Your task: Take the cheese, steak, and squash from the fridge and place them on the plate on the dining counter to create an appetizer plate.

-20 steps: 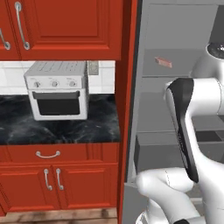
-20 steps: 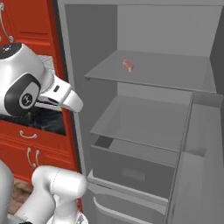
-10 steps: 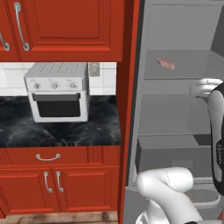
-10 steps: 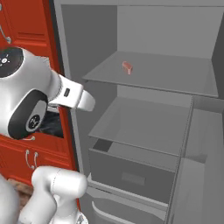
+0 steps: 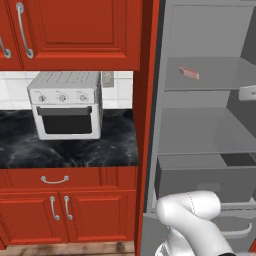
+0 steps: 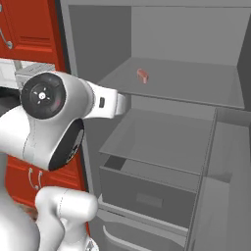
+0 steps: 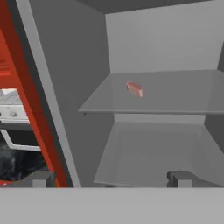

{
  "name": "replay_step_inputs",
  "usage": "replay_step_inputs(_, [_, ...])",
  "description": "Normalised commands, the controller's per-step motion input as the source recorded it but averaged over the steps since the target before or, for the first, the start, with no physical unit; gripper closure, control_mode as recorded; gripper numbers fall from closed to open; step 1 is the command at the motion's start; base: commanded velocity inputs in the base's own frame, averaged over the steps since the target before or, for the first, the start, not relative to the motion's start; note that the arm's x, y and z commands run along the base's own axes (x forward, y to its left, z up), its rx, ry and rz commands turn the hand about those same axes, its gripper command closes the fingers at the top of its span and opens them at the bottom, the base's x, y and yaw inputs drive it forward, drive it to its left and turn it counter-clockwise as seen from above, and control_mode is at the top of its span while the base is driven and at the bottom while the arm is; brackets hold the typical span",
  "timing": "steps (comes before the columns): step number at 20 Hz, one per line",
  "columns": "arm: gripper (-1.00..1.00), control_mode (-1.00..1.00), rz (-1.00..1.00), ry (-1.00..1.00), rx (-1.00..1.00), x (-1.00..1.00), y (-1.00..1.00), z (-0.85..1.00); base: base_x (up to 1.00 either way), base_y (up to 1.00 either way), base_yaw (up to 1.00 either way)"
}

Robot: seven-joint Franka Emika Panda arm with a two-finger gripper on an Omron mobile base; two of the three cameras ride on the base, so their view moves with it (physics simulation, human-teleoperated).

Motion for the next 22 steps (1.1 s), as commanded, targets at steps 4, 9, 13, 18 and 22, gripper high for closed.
replay_step_inputs(4, [-1.00,-1.00,0.00,0.00,-0.04,1.00,0.00,0.00,0.00,0.00,0.00])
replay_step_inputs(9, [-1.00,-1.00,0.00,0.05,-0.02,0.98,0.00,0.00,0.00,0.00,0.00])
replay_step_inputs(13, [-1.00,-1.00,0.00,0.08,0.00,0.77,-0.08,0.00,0.00,0.00,0.00])
replay_step_inputs(18, [-1.00,-1.00,0.00,0.11,0.00,0.81,-0.10,0.00,0.00,0.00,0.00])
replay_step_inputs(22, [-1.00,-1.00,0.00,0.15,0.00,0.81,-0.22,-0.01,0.00,0.00,0.00])
